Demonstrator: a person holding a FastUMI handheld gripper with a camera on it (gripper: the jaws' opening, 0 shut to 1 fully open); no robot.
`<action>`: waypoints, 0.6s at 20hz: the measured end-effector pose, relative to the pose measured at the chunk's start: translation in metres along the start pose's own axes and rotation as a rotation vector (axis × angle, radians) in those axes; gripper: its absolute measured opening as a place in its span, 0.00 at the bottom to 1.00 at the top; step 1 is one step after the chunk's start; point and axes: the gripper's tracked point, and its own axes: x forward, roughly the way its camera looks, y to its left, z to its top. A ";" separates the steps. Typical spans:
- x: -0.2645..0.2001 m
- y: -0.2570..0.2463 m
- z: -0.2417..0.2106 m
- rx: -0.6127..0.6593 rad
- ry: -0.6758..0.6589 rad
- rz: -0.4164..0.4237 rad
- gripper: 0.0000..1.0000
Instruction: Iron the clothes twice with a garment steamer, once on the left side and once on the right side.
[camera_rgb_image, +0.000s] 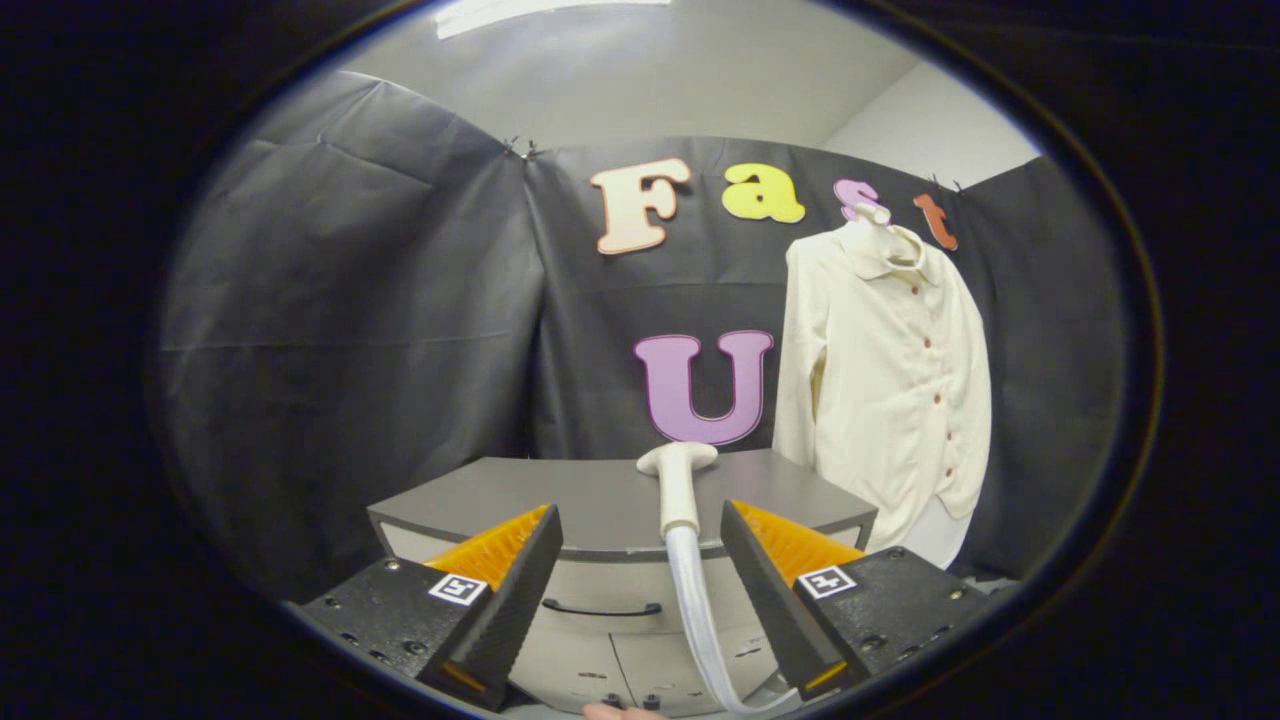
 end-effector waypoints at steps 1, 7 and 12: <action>0.008 -0.001 -0.003 0.001 0.007 -0.001 0.97; 0.057 -0.006 -0.018 -0.021 0.081 -0.023 0.97; 0.092 -0.007 -0.028 -0.011 0.133 -0.037 0.97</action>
